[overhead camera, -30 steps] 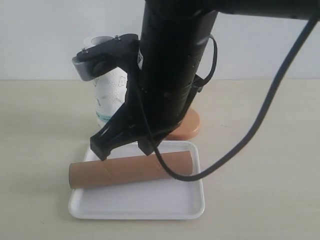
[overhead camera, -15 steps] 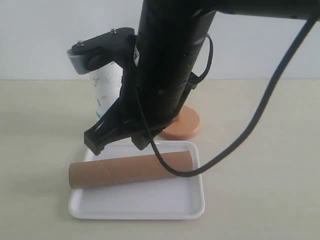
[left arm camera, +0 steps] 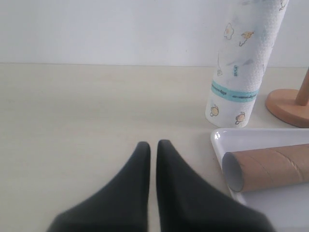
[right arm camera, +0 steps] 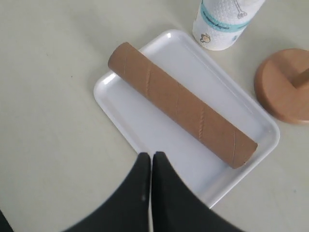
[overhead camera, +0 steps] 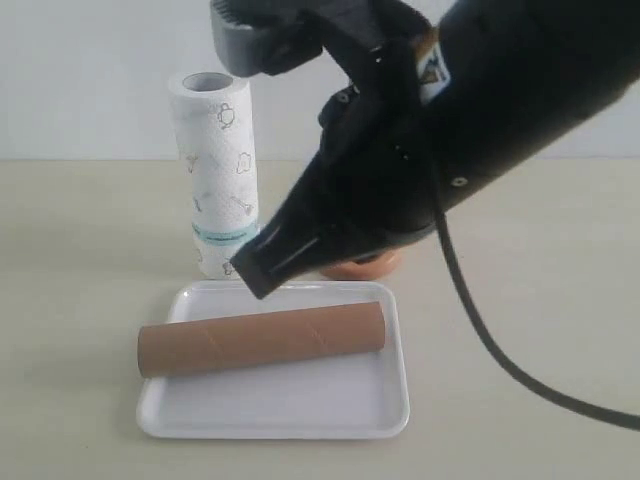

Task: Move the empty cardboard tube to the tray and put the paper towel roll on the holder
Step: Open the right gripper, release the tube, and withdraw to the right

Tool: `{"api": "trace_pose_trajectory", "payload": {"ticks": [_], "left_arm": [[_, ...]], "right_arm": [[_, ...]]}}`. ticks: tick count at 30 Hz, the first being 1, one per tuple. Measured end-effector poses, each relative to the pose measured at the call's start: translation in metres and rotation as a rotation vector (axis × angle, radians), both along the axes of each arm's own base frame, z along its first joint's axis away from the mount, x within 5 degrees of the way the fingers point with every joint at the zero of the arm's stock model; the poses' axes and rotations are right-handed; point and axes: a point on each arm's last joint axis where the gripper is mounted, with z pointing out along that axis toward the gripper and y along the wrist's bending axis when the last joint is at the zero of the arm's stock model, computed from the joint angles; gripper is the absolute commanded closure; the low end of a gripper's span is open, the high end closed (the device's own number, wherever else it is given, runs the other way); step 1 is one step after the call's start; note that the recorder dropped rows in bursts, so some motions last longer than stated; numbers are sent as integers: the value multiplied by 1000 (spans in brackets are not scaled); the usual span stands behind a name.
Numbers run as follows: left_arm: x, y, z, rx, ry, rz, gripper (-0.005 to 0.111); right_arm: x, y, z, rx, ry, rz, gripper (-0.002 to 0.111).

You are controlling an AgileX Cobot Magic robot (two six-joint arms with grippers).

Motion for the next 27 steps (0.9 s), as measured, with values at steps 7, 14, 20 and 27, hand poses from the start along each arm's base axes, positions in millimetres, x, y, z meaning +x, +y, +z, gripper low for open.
{"api": "trace_pose_trajectory", "payload": {"ticks": [7,14,20,27], "left_arm": [[0,0,0,0,0,0,103],[0,0,0,0,0,0,103],[0,0,0,0,0,0,103],[0,0,0,0,0,0,103]], "right_arm": [[-3,-5,-6,2,-9,2,108],[14,-12,7,178,-64,-84,108],[24,-41,-7,296,-110,-207,108],[5,-107,-42,346,-103,-407,108]]}}
